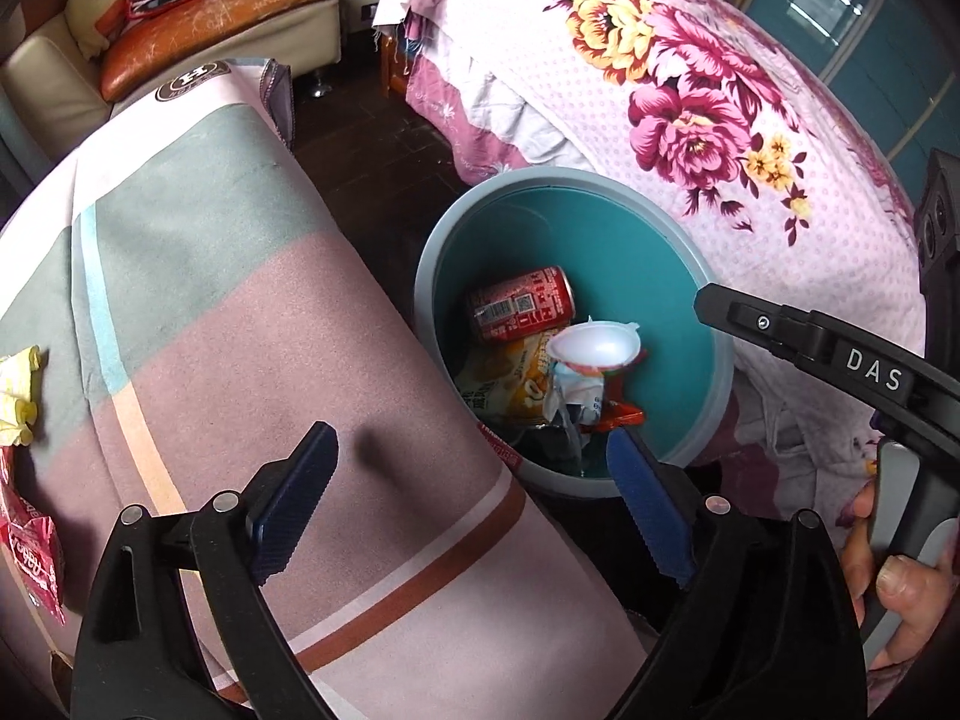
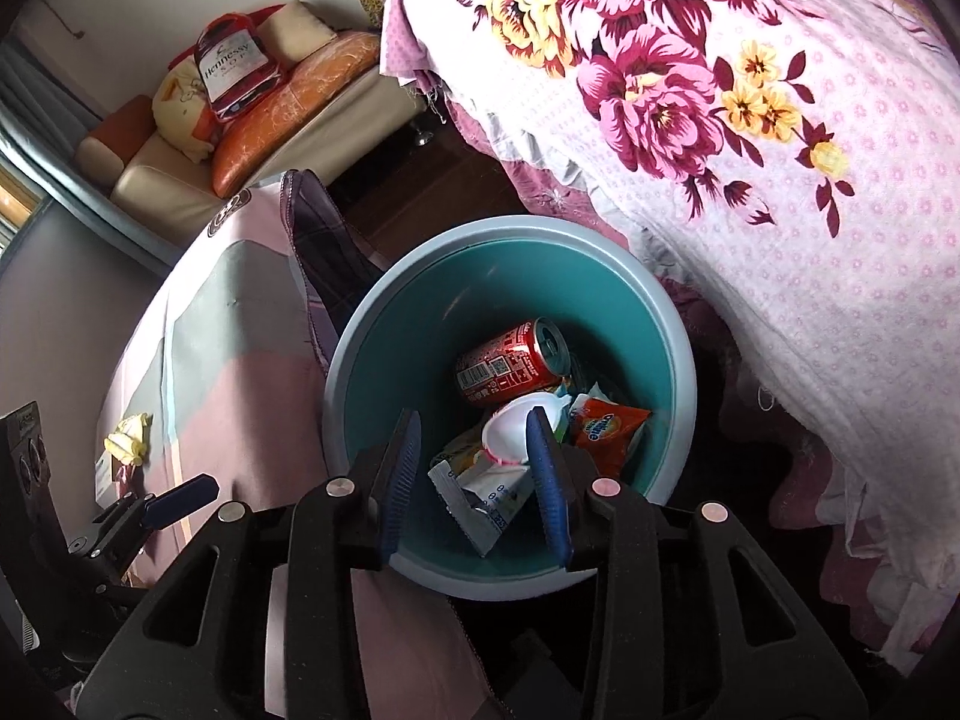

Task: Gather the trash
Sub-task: 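Open the right gripper to drop the white cup into the wastebasket, then move both grippers back toward the table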

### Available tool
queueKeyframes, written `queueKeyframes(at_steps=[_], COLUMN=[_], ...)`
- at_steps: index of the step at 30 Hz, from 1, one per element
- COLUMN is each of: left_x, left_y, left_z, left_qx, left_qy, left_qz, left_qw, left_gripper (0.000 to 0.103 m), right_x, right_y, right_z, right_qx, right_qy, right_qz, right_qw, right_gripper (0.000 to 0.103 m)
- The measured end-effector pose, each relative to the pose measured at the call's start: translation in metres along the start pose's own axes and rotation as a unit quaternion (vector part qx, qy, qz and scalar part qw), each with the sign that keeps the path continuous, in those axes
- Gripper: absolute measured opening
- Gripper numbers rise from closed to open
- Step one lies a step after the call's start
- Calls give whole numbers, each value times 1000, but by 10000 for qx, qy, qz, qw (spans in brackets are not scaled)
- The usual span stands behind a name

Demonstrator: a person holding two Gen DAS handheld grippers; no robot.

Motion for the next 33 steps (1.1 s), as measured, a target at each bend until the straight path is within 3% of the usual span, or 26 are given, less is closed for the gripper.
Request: queueKeyframes(at_steps=[4, 12, 33], left_x=[4, 13, 85], left_y=[9, 18, 64], left_z=[4, 12, 52], left_qx=[108, 298, 566], left_qy=[-11, -49, -601], left_qz=[43, 239, 280], left_qw=[9999, 9993, 9962], left_gripper=[92, 92, 94], right_x=[-3, 5, 33], right_y=[1, 2, 88], right_z=[1, 2, 40], right_qx=[-79, -185, 483], right_qy=[48, 77, 263], right_qz=[36, 146, 255], right_qw=[10000, 9997, 9982], right_gripper=[60, 76, 82])
Point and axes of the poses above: each gripper's, at about its wrist camera, not at the fingertips, and x roughly against the way its jaws point, y to its left, z to its underside, the point moved 6 cm from there along -x, roughly the way its jaws point, and after that the axes turned 4 degrees about z, right-handed, at the moved point
